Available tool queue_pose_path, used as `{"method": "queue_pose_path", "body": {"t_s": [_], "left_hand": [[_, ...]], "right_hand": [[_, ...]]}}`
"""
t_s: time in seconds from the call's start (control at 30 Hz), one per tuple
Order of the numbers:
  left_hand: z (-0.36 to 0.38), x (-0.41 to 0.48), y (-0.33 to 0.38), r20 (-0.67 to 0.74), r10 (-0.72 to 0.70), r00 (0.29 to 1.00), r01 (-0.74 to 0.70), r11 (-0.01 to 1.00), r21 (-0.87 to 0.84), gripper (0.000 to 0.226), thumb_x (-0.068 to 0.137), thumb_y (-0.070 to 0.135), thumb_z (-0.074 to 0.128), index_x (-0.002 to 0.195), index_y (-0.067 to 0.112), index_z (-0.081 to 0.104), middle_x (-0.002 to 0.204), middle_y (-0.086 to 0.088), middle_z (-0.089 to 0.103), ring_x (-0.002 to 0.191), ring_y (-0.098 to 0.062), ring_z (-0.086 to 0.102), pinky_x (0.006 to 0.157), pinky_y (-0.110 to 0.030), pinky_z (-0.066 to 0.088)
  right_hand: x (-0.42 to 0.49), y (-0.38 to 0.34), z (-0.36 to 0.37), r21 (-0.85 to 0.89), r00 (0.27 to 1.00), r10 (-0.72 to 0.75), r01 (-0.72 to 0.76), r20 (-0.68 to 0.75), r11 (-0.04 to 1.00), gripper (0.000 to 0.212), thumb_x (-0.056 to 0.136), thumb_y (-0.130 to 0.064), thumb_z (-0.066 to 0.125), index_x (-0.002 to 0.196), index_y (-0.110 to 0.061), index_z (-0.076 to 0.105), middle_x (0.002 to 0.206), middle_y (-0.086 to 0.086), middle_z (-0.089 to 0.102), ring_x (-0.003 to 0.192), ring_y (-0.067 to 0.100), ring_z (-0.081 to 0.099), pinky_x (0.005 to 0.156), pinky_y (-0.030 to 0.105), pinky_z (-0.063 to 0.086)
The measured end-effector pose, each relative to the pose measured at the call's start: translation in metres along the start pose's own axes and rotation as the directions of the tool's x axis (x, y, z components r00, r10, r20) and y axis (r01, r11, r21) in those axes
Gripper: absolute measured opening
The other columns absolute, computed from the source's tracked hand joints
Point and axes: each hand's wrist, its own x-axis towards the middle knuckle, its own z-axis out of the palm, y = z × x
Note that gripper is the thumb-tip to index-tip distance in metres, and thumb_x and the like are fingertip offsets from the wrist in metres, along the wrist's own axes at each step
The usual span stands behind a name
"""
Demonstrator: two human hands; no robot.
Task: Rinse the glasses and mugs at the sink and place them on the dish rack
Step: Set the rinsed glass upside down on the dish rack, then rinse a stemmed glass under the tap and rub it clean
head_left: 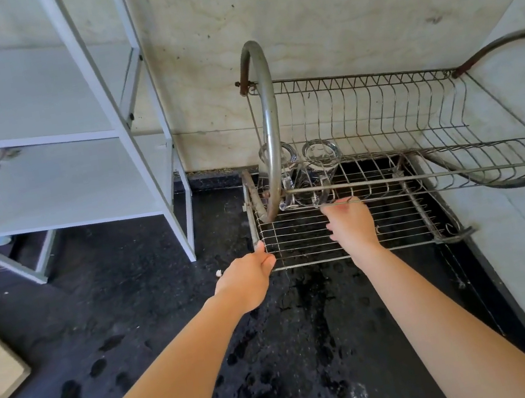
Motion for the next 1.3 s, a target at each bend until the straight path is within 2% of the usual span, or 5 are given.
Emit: {"method": "queue_pose_path", "body": {"t_s": [0.17, 0.53, 0.87, 1.13, 1.3], "left_hand": [[0.001, -0.032, -0.004, -0.189, -0.053, 0.980, 0.058, 0.998, 0.019, 0.045, 0.105, 0.035, 0.023, 0.149, 0.029, 0.029, 0.160, 0.009, 0.018, 0.138, -0.026, 0.033, 0.105, -0.048, 0.040], [-0.004, -0.195, -0.139, -0.418, -0.363, 0.833, 0.314, 0.931, -0.183, 0.043, 0.104, 0.031, 0.025, 0.141, 0.020, 0.043, 0.150, 0.002, 0.040, 0.133, -0.023, 0.040, 0.102, -0.039, 0.042], [0.037, -0.425, -0.292, -0.506, -0.599, 0.621, 0.502, 0.799, -0.331, 0.034, 0.101, 0.026, 0.031, 0.120, 0.014, 0.056, 0.127, -0.005, 0.055, 0.115, -0.029, 0.052, 0.090, -0.044, 0.047], [0.074, -0.615, -0.387, -0.517, -0.783, 0.345, 0.598, 0.608, -0.522, 0.042, 0.102, 0.031, 0.028, 0.138, 0.020, 0.048, 0.152, -0.004, 0.037, 0.134, -0.027, 0.038, 0.106, -0.041, 0.039], [0.087, -0.693, -0.437, -0.489, -0.847, 0.207, 0.585, 0.508, -0.632, 0.042, 0.102, 0.032, 0.028, 0.135, 0.018, 0.049, 0.139, -0.001, 0.048, 0.127, -0.025, 0.045, 0.102, -0.039, 0.042]], "right_hand": [[-0.060, 0.011, 0.006, -0.151, 0.981, -0.125, 0.147, 0.147, 0.978, 0.018, 0.091, -0.028, 0.059, 0.106, -0.019, 0.057, 0.103, -0.003, 0.060, 0.097, 0.021, 0.063, 0.090, 0.046, 0.052], [-0.211, 0.001, 0.137, -0.226, 0.818, -0.255, 0.417, 0.516, 0.880, 0.014, 0.094, -0.021, 0.053, 0.103, -0.012, 0.061, 0.100, 0.000, 0.060, 0.093, 0.016, 0.055, 0.077, 0.026, 0.038], [-0.432, 0.017, 0.280, -0.227, 0.494, -0.224, 0.696, 0.840, 0.681, 0.022, 0.096, -0.025, 0.052, 0.114, -0.011, 0.054, 0.105, -0.001, 0.055, 0.093, 0.016, 0.052, 0.075, 0.028, 0.040], [-0.619, 0.029, 0.388, -0.118, 0.277, -0.209, 0.822, 0.938, 0.558, 0.020, 0.092, -0.021, 0.055, 0.107, -0.008, 0.058, 0.105, 0.007, 0.061, 0.095, 0.023, 0.056, 0.077, 0.030, 0.040], [-0.704, 0.023, 0.443, -0.028, 0.134, -0.190, 0.879, 0.973, 0.476, 0.023, 0.091, -0.024, 0.056, 0.111, -0.012, 0.058, 0.111, 0.004, 0.060, 0.101, 0.021, 0.056, 0.084, 0.029, 0.043]]}}
